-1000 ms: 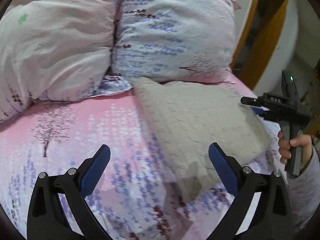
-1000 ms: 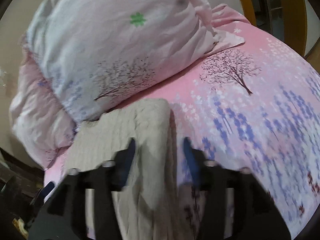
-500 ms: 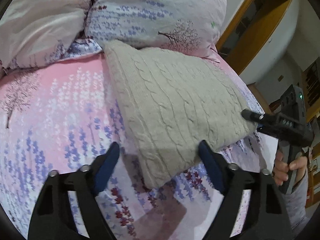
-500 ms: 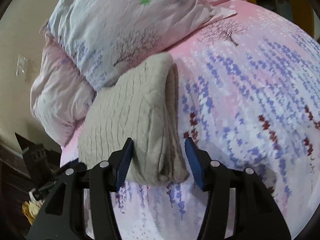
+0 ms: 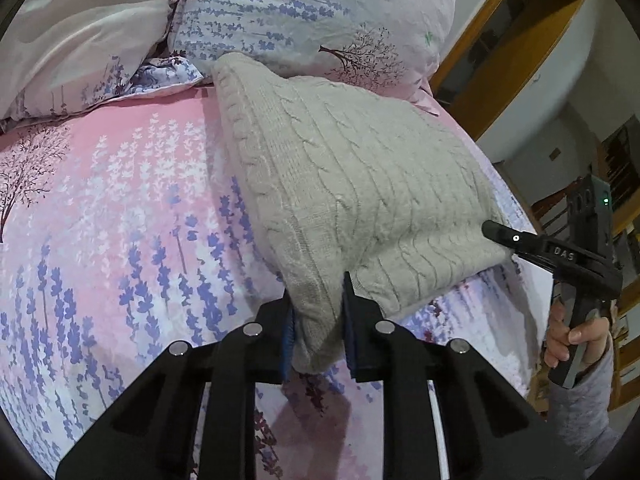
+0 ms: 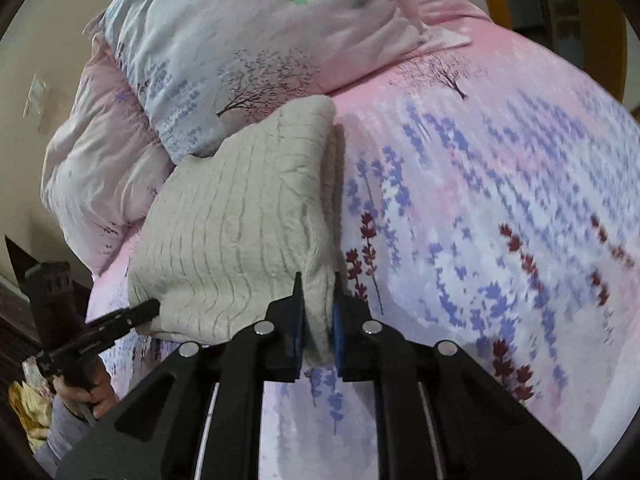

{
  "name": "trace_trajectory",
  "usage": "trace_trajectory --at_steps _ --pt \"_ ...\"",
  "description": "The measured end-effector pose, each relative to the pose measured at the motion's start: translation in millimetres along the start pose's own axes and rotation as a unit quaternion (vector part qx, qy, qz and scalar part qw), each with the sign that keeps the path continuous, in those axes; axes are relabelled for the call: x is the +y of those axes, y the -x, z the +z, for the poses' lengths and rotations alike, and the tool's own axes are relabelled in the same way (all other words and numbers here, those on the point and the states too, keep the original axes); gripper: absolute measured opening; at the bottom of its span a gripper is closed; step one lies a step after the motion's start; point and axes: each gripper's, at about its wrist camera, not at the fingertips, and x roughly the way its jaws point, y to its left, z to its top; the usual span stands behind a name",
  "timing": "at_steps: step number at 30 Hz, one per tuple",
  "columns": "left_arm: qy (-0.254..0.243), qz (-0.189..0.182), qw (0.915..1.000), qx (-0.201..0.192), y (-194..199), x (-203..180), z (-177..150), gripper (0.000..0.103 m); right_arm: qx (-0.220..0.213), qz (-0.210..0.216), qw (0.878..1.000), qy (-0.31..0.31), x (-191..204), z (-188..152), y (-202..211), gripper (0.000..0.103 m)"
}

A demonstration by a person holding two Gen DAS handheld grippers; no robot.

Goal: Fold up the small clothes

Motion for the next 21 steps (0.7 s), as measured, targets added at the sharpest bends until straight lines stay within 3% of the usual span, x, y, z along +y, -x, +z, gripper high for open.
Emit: trace_trajectory --at_steps 3,5,6,8,9,10,12,15,19,21 --pt "-0.034 0.026 0.999 -0.012 1 -11 -1 0.023 0.003 -0.018 1.0 0.016 5 1 -2 0.018" --pt "-0.032 0.017 0.9991 -0.022 10 -12 -1 0.026 0.002 -0.027 0.999 0.021 8 3 1 0.037" --pt "-0.017 0.001 0.9994 -0.031 18 -8 1 0.032 0.001 -0.016 1.0 0.011 7 6 5 0.048" --pt "0.022 -0.031 0.9979 -0.053 33 5 7 0.063 -0.008 0.018 1.0 -0.012 0 14 12 0.061" --pt "0.051 -0.044 0.995 -0.074 41 15 12 0.087 -0.014 0.039 0.999 -0.029 -4 22 15 0.069" --pt "0.072 -0.047 0.9926 -0.087 46 22 16 0.091 -0.014 0.048 0.998 -0.038 -6 29 14 0.073" --pt "0.107 -0.058 0.9885 -0.09 46 35 30 0.091 -0.009 0.056 0.997 -0.051 -8 42 8 0.075" --pt "0.148 -0.058 0.9856 -0.059 27 46 51 0.091 0.027 0.062 0.995 -0.073 -10 63 -19 0.075" --pt "0.167 -0.059 0.984 -0.016 -5 45 68 0.091 0.066 0.062 0.992 -0.085 -10 74 -52 0.075" --pt "0.157 -0.036 0.9869 -0.009 -15 40 73 0.091 0.072 0.056 0.992 -0.085 -10 74 -59 0.076"
